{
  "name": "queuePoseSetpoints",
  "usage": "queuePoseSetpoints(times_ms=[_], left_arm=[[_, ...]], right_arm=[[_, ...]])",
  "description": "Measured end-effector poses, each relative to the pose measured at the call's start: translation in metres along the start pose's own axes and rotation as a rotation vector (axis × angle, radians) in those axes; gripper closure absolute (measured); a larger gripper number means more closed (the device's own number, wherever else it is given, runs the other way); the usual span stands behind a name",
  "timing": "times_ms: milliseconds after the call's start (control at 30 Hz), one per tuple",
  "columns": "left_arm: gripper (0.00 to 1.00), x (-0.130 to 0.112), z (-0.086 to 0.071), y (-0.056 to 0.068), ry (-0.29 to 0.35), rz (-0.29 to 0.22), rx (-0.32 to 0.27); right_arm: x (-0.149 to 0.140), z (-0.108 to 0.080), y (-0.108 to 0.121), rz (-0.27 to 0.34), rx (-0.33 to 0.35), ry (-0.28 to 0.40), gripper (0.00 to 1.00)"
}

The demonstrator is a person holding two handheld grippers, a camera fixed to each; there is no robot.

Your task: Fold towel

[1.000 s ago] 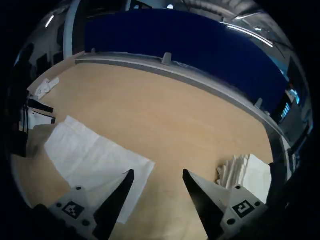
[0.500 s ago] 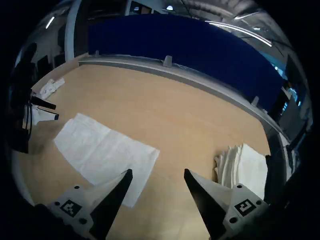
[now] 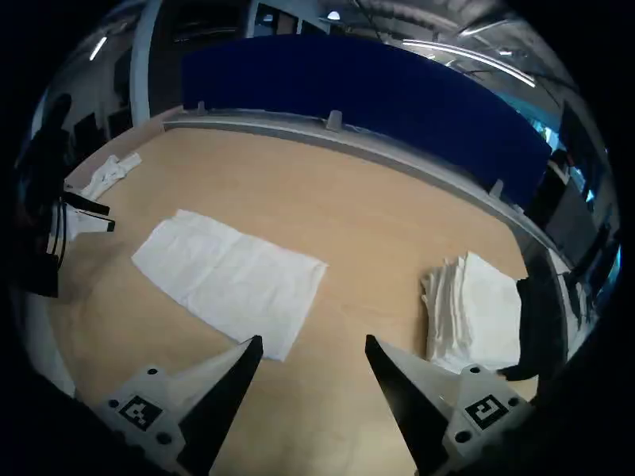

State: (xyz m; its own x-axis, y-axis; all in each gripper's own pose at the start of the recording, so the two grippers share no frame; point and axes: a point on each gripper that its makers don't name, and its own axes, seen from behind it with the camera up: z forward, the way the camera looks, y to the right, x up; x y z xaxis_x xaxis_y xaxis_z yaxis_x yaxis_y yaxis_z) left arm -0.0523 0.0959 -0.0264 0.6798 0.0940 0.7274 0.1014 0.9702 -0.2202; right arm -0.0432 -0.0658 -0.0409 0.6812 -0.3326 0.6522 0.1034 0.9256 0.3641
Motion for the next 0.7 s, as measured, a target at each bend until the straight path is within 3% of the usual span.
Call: queuePoseSetpoints(times_ms=[267, 700], left_arm=[[0.05, -0.004, -0.022, -0.015, 0.027, -0.012, 0.049], [0.05, -0.04, -0.07, -0.057, 0.033, -0.089, 0.156]], right_arm=[[0.003, 0.008, -0.007, -0.003, 0.047, 0.016, 0.0], [-0.009, 0.034, -0.026, -0.064, 0.143, -0.024, 0.0]])
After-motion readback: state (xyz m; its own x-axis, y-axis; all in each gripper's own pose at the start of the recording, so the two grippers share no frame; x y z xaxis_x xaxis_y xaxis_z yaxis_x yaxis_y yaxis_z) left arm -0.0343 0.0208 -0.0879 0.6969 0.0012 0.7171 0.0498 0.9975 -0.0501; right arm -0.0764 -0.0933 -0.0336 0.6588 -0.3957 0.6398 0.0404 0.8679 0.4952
